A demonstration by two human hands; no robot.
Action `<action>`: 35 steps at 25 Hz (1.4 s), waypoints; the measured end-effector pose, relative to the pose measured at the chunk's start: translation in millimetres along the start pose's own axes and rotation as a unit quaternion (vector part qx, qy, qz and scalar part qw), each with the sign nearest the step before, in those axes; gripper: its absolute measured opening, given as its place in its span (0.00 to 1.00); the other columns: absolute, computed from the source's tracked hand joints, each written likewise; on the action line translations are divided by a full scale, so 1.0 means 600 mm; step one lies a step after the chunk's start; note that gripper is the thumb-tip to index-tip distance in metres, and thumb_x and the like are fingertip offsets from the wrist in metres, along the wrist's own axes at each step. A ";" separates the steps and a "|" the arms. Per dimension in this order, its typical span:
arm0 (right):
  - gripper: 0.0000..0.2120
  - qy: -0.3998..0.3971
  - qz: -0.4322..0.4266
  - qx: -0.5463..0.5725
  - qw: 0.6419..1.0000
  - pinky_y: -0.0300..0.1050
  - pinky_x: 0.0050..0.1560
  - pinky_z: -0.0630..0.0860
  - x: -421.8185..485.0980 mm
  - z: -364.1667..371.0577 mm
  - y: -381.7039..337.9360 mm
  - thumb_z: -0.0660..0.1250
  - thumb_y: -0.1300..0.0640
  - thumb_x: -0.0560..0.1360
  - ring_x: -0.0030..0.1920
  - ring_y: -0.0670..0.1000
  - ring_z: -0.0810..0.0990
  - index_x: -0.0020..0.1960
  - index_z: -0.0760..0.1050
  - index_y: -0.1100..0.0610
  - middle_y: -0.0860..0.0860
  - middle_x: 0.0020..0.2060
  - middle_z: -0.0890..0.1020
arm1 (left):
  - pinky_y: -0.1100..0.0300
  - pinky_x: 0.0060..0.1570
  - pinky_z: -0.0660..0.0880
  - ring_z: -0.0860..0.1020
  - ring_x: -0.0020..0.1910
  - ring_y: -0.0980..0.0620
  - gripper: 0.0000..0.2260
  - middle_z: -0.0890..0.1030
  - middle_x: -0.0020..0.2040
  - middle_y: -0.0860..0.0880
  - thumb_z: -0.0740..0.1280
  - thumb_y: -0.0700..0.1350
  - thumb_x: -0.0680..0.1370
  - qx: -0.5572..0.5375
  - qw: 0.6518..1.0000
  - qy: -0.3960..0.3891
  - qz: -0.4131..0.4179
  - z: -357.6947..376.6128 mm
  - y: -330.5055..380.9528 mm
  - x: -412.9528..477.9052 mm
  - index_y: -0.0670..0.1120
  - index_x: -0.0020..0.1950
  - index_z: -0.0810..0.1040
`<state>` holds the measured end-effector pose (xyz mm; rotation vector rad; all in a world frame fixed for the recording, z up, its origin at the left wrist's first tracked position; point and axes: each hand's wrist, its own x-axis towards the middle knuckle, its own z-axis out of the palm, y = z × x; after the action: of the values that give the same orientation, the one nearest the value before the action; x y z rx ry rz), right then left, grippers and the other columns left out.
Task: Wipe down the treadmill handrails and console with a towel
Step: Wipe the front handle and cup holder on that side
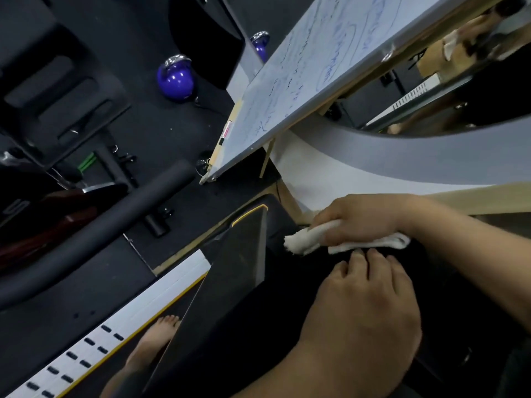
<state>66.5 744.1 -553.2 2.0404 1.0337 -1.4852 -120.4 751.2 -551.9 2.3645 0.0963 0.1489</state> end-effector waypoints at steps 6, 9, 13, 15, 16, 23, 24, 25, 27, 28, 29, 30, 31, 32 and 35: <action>0.06 0.217 0.011 0.165 0.962 0.42 0.53 0.77 -0.124 0.004 0.060 0.69 0.46 0.75 0.51 0.43 0.83 0.49 0.84 0.44 0.41 0.46 0.85 | 0.55 0.36 0.65 0.71 0.39 0.46 0.04 0.74 0.40 0.47 0.67 0.44 0.74 0.001 0.994 0.106 0.033 -0.006 0.002 0.001 0.47 0.42 0.73; 0.06 0.262 0.156 0.136 0.943 0.46 0.50 0.74 -0.118 0.008 0.116 0.66 0.46 0.76 0.49 0.51 0.82 0.44 0.81 0.45 0.46 0.39 0.84 | 0.54 0.36 0.69 0.71 0.42 0.47 0.10 0.73 0.44 0.46 0.68 0.50 0.73 -0.008 0.998 0.050 0.034 -0.013 0.000 -0.005 0.46 0.47 0.73; 0.10 0.421 0.071 0.135 0.894 0.43 0.63 0.71 -0.133 0.079 0.069 0.65 0.46 0.76 0.59 0.44 0.78 0.55 0.81 0.44 0.41 0.55 0.83 | 0.53 0.38 0.72 0.71 0.43 0.47 0.12 0.73 0.45 0.46 0.68 0.51 0.71 -0.025 0.997 0.064 0.018 -0.013 -0.003 0.001 0.45 0.47 0.72; 0.15 0.506 0.011 0.093 0.857 0.37 0.68 0.64 -0.165 0.139 0.033 0.62 0.49 0.77 0.67 0.42 0.71 0.62 0.78 0.49 0.42 0.64 0.77 | 0.53 0.39 0.72 0.72 0.44 0.47 0.11 0.74 0.45 0.46 0.67 0.51 0.73 -0.025 0.997 0.076 0.024 -0.011 0.000 0.000 0.45 0.47 0.73; 0.17 0.533 0.004 0.073 0.843 0.35 0.68 0.62 -0.181 0.164 0.033 0.61 0.49 0.78 0.68 0.42 0.69 0.63 0.77 0.51 0.43 0.66 0.75 | 0.54 0.39 0.72 0.72 0.44 0.47 0.11 0.74 0.45 0.46 0.67 0.52 0.73 -0.022 0.996 0.080 0.027 -0.010 0.001 0.000 0.45 0.47 0.74; 0.15 0.587 0.229 0.139 0.764 0.48 0.58 0.69 -0.169 0.157 0.106 0.58 0.49 0.78 0.60 0.59 0.75 0.60 0.77 0.52 0.55 0.58 0.80 | 0.54 0.34 0.74 0.73 0.42 0.47 0.13 0.74 0.43 0.47 0.60 0.54 0.74 0.034 0.993 0.104 0.033 -0.003 0.003 0.003 0.45 0.46 0.75; 0.15 0.626 0.161 0.120 0.754 0.47 0.61 0.68 -0.161 0.168 0.076 0.60 0.51 0.76 0.61 0.55 0.75 0.59 0.78 0.53 0.53 0.59 0.81 | 0.53 0.34 0.74 0.74 0.43 0.46 0.13 0.74 0.43 0.47 0.60 0.54 0.74 0.048 0.993 0.105 0.033 -0.003 0.005 0.004 0.45 0.46 0.75; 0.15 0.643 0.085 0.113 0.753 0.45 0.65 0.66 -0.156 0.187 0.045 0.61 0.54 0.76 0.62 0.51 0.74 0.59 0.79 0.54 0.51 0.60 0.80 | 0.53 0.36 0.73 0.74 0.43 0.46 0.13 0.75 0.44 0.48 0.60 0.53 0.74 0.058 0.992 0.105 0.034 -0.004 0.008 0.003 0.45 0.47 0.76; 0.14 0.639 -0.003 0.097 0.763 0.42 0.70 0.63 -0.165 0.235 0.016 0.63 0.58 0.77 0.66 0.48 0.72 0.61 0.78 0.56 0.50 0.63 0.78 | 0.54 0.38 0.72 0.74 0.46 0.47 0.13 0.75 0.45 0.49 0.59 0.53 0.74 0.060 0.993 0.096 0.035 -0.006 0.007 0.001 0.46 0.49 0.76; 0.15 0.639 -0.009 0.097 0.763 0.41 0.71 0.62 -0.180 0.253 0.025 0.63 0.59 0.77 0.67 0.48 0.71 0.63 0.78 0.56 0.50 0.65 0.77 | 0.54 0.39 0.73 0.74 0.47 0.47 0.14 0.75 0.47 0.49 0.59 0.53 0.75 0.060 0.994 0.089 0.039 -0.007 0.007 0.000 0.46 0.51 0.76; 0.15 0.649 0.013 0.103 0.754 0.39 0.72 0.61 -0.192 0.264 0.050 0.63 0.59 0.78 0.68 0.49 0.71 0.64 0.77 0.56 0.51 0.66 0.76 | 0.54 0.41 0.74 0.75 0.49 0.48 0.14 0.75 0.48 0.49 0.59 0.53 0.75 0.055 0.994 0.079 0.044 -0.008 0.006 -0.001 0.46 0.53 0.76; 0.16 0.657 0.062 0.115 0.742 0.38 0.72 0.60 -0.203 0.271 0.078 0.63 0.59 0.78 0.69 0.50 0.71 0.65 0.76 0.56 0.51 0.67 0.75 | 0.54 0.43 0.75 0.75 0.50 0.48 0.15 0.76 0.50 0.49 0.59 0.53 0.76 0.047 0.996 0.066 0.047 -0.010 0.006 -0.002 0.46 0.55 0.77; 0.16 0.659 0.122 0.143 0.728 0.38 0.70 0.59 -0.210 0.274 0.104 0.63 0.59 0.79 0.69 0.51 0.71 0.66 0.75 0.55 0.52 0.68 0.75 | 0.53 0.45 0.76 0.75 0.52 0.48 0.16 0.76 0.52 0.50 0.59 0.53 0.76 0.035 0.997 0.052 0.046 -0.010 0.006 -0.001 0.46 0.57 0.77; 0.16 0.658 0.171 0.173 0.713 0.39 0.69 0.59 -0.212 0.271 0.120 0.63 0.58 0.79 0.69 0.52 0.71 0.67 0.75 0.55 0.52 0.68 0.74 | 0.52 0.48 0.77 0.76 0.53 0.48 0.16 0.76 0.53 0.50 0.59 0.53 0.77 0.028 0.998 0.043 0.042 -0.012 0.008 0.001 0.45 0.58 0.76; 0.15 0.684 0.150 0.191 0.688 0.44 0.68 0.61 -0.186 0.237 0.072 0.61 0.56 0.78 0.66 0.55 0.73 0.62 0.78 0.56 0.53 0.64 0.78 | 0.52 0.51 0.75 0.75 0.55 0.47 0.14 0.77 0.54 0.49 0.61 0.49 0.78 0.012 0.998 0.045 0.036 -0.010 0.009 0.010 0.45 0.60 0.75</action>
<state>-7.6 581.2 -502.4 3.4098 0.6516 0.3313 -115.2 752.1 -543.2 2.3865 0.0560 0.2914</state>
